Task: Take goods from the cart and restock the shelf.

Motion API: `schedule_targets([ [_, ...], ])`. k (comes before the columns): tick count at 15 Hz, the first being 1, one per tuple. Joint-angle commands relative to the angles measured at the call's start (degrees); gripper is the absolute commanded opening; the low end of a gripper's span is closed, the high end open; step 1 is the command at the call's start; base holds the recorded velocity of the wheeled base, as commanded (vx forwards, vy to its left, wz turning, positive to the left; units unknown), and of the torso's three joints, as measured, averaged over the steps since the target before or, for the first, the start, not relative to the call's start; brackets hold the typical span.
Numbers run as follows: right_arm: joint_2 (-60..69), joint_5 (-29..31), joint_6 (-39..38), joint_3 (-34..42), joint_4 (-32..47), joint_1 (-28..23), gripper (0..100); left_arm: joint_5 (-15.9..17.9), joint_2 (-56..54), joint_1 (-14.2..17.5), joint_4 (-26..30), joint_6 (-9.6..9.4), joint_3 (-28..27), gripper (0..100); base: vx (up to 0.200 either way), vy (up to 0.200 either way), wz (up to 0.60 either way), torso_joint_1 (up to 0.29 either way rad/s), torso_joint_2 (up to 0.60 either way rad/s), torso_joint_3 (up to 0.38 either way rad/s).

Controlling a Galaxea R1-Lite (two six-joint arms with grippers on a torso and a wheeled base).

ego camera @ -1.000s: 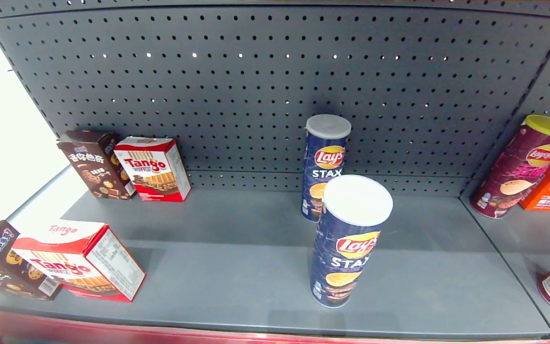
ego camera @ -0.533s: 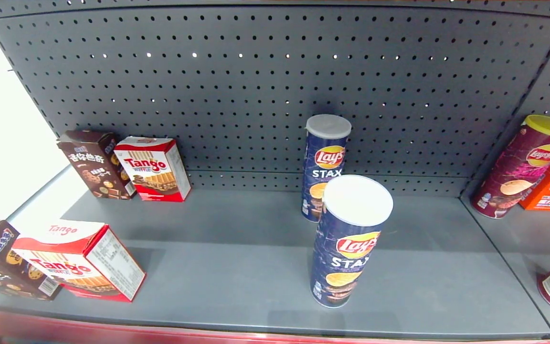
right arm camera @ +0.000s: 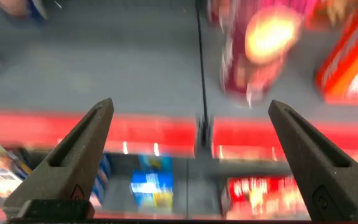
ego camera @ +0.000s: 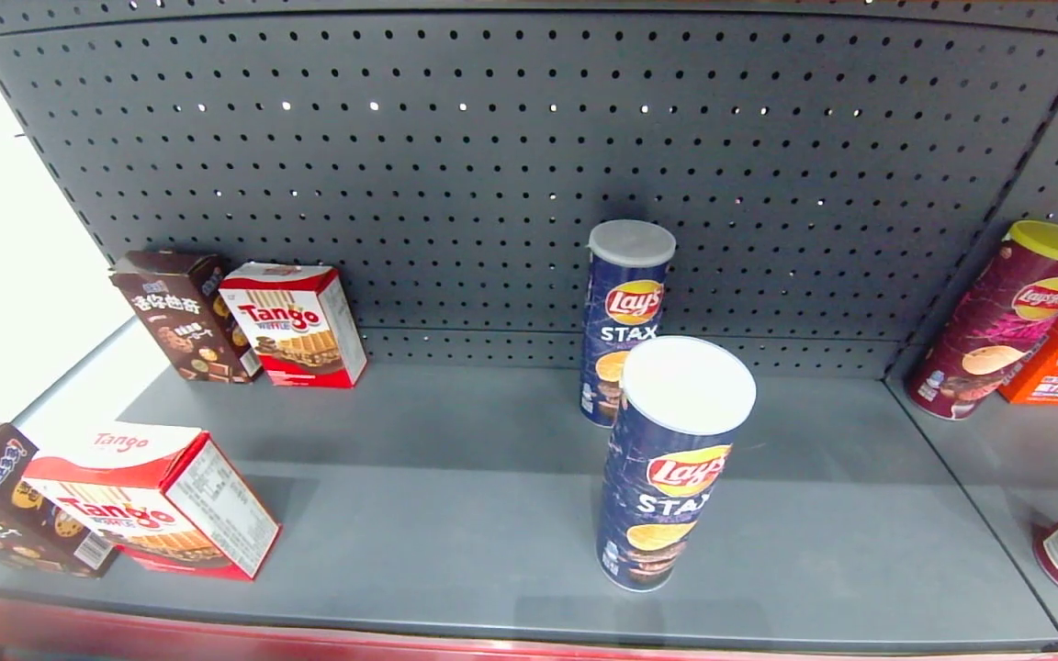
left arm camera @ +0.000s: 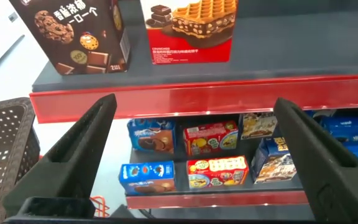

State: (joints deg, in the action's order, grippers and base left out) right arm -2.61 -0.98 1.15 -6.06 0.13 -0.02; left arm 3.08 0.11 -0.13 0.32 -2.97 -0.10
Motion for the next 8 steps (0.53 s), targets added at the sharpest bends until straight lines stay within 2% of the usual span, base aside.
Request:
schedule_targets([
  [1, -13.04, -8.87, 0.96, -15.74, 1.36, 0.82, 100, -0.01, 0.24, -0.04, 0.12, -0.1, -0.08, 100, 0.0, 0.0, 0.0, 0.0, 0.0, 0.0],
  [5, -21.39, -23.63, 0.7, -24.97, 2.59, 1.43, 100, -0.01, 0.24, -0.04, 0.12, -0.1, -0.08, 100, 0.0, 0.0, 0.0, 0.0, 0.0, 0.0],
  [8, -31.23, -26.71, 1.4, -32.0, 2.15, 2.13, 100, 0.08, 0.24, -0.04, 0.12, -0.1, -0.08, 100, 0.0, 0.0, 0.0, 0.0, 0.0, 0.0],
])
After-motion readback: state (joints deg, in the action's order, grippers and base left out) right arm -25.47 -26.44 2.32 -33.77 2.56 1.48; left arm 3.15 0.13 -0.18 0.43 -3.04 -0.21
